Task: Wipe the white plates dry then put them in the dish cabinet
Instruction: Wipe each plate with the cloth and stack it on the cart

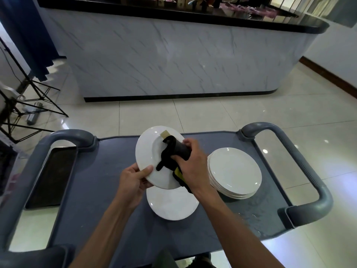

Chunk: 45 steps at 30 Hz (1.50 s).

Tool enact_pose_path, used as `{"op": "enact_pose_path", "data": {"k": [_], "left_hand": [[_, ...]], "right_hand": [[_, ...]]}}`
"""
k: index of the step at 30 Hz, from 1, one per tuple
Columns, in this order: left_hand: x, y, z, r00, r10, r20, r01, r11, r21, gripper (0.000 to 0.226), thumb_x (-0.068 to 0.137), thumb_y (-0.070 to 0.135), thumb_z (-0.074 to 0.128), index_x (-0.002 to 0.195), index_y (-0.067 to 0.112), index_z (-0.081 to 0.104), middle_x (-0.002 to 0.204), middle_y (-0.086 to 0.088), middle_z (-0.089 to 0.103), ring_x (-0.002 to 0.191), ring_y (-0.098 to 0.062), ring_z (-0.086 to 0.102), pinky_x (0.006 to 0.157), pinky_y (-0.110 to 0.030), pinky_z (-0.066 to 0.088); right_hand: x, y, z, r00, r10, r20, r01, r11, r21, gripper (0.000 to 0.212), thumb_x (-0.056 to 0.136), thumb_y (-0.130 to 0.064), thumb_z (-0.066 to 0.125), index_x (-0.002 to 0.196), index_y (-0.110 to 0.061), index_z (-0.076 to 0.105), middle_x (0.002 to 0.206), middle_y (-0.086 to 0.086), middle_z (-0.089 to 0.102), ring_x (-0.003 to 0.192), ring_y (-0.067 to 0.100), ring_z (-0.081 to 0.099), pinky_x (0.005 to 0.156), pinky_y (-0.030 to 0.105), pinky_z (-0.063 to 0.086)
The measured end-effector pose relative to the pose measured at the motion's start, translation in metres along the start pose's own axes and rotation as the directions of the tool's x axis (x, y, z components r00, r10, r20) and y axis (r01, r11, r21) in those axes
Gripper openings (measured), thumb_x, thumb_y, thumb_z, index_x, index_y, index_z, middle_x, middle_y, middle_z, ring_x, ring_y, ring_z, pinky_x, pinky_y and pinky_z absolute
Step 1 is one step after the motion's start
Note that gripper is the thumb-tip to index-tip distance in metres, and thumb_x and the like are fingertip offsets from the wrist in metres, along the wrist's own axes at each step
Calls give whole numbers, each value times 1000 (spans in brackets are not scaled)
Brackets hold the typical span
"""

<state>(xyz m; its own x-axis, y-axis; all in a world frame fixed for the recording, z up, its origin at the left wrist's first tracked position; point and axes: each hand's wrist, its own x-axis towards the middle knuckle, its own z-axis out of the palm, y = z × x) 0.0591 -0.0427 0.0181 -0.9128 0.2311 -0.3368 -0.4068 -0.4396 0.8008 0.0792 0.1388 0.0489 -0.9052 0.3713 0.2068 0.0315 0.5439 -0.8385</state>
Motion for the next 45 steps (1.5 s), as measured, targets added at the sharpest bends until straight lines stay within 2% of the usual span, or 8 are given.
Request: {"op": "enact_pose_path", "data": {"k": [5,9,18,23,26,32,39,45], "left_hand": [[0,-2,-1,1000,13,-7,-13,999,-34,32,75,8,69,106,-2,69,102,-21,74,85,-32,73,63,-40,60],[1,-2,1,999,31,-11,-31,999,-44,33,76,7,67,108,0,68,100,-18,75,84,-31,73,63,-40,60],[3,-3,6,999,29,44,-35,989,147,28,82,1,68,110,-1,68,101,-23,74,84,-38,71,70,-49,62],[1,-1,12,989,65,132,-96,965,246,19,81,6,72,99,9,76,96,-19,75,81,-34,73,61,-41,60],[0,1,15,981,55,188,-108,952,286,19,83,4,71,95,16,79,96,-17,76,84,-34,74,60,-38,59],[2,2,11,979,55,197,-117,940,321,21,86,-4,67,104,4,74,98,-19,76,89,-39,73,64,-42,61],[-2,7,9,973,94,211,-140,966,215,27,77,7,72,104,10,77,101,-20,75,87,-32,73,63,-39,59],[-2,16,1,975,132,180,-161,974,157,25,75,6,75,99,8,77,99,-20,75,82,-31,72,61,-43,61]], "right_hand": [[-9,4,2,984,-171,40,175,973,-151,40,89,-20,68,129,-23,60,125,-7,64,114,14,56,99,36,46],[-18,13,-5,973,-202,108,217,963,-158,50,95,-11,59,143,-25,53,138,-11,55,125,10,48,109,28,39],[-26,17,-8,987,-147,69,153,984,-94,47,95,-1,59,137,-23,61,129,-9,60,119,9,50,105,22,39],[-4,3,-11,985,-172,19,173,977,-121,46,94,2,59,136,-17,61,131,-1,61,119,17,52,105,26,39],[5,-7,-11,968,-246,42,250,959,-132,48,94,2,58,137,-18,60,133,0,60,120,17,49,106,19,35],[11,-14,-3,916,-382,124,399,899,-180,43,94,-5,57,134,-17,63,132,4,60,120,25,51,102,46,42],[30,-18,-1,950,-309,35,310,933,-181,42,97,-5,54,137,-17,59,132,1,61,119,22,52,104,38,41],[53,-14,-18,992,-124,1,124,991,-51,43,100,-10,53,142,-21,53,136,-3,59,124,17,49,107,26,35]]}}
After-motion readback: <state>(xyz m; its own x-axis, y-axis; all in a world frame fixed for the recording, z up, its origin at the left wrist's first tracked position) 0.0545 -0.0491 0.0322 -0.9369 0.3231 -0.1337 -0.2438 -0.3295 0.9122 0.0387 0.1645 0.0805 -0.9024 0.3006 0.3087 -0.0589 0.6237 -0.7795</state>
